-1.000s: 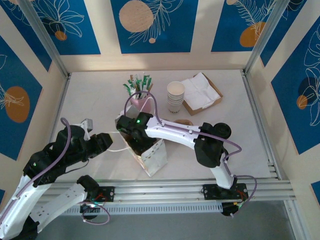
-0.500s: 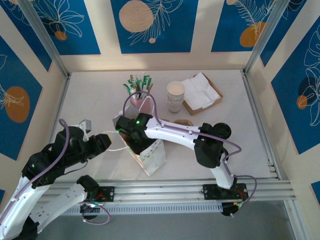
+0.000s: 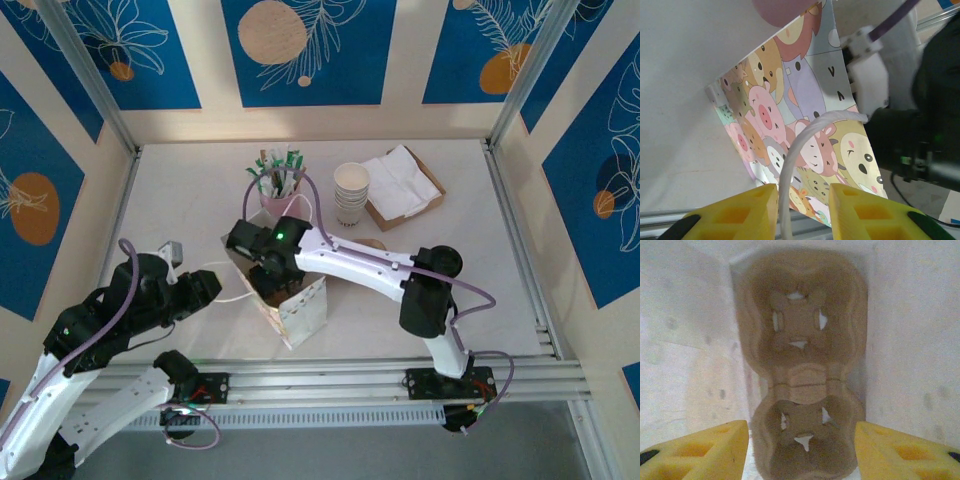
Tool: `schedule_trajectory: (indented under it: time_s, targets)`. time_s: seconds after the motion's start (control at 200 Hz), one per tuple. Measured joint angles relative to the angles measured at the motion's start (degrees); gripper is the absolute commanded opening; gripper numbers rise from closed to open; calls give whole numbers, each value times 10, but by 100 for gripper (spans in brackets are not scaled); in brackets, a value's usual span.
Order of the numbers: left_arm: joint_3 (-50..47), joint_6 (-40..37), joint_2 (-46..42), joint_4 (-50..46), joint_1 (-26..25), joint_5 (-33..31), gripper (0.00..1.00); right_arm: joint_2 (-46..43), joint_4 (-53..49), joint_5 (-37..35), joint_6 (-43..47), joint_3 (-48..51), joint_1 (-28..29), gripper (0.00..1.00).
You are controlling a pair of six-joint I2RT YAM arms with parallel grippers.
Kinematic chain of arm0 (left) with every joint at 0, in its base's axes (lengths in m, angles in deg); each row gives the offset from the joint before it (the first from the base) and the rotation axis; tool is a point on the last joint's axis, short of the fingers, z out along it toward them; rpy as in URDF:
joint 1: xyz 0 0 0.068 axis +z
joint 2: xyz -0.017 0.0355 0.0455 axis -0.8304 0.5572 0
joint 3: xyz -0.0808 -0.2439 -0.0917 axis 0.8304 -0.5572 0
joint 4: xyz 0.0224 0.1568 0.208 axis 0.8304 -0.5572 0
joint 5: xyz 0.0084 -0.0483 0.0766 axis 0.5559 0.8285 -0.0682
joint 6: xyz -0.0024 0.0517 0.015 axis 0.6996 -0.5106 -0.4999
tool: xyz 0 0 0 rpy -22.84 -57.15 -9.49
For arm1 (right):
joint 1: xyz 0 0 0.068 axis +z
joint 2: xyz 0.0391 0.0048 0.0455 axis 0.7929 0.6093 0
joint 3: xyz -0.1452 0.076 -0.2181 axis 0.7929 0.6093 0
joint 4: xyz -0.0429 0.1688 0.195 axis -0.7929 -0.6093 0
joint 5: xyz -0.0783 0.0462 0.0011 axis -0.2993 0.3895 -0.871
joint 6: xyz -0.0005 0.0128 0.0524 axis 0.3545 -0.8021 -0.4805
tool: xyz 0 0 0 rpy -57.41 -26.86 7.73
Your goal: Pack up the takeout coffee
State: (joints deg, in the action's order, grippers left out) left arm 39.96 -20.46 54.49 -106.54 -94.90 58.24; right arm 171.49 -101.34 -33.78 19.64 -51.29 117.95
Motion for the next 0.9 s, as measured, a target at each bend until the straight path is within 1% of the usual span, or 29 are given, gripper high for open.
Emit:
schedule_trajectory:
  time_s: [0.255, 0.485, 0.55, 0.66, 0.71, 0.745, 0.82, 0.9]
  targets:
    - [0, 1, -1, 0, 0, 0, 32, -46, -18, -17, -11, -71, 2, 59]
    - [0, 1, -4, -5, 0, 0, 31, -117, -17, -49, -15, -114, 6, 60]
    - [0, 1, -4, -5, 0, 0, 31, -141, -14, -61, -15, -118, 7, 63]
    - [0, 1, -4, -5, 0, -3, 31, -182, -11, -87, -19, -119, 6, 72]
    - [0, 1, -4, -5, 0, -5, 35, -200, -11, -100, -23, -119, 4, 78]
    - [0, 1, -4, -5, 0, -7, 37, -212, -11, -109, -24, -118, 2, 80]
    - [1, 0, -3, -5, 0, -13, 39, -247, -10, -129, -28, -103, -6, 81]
    - [6, -4, 2, -8, 0, -16, 48, -292, -17, -148, -42, -70, -29, 82]
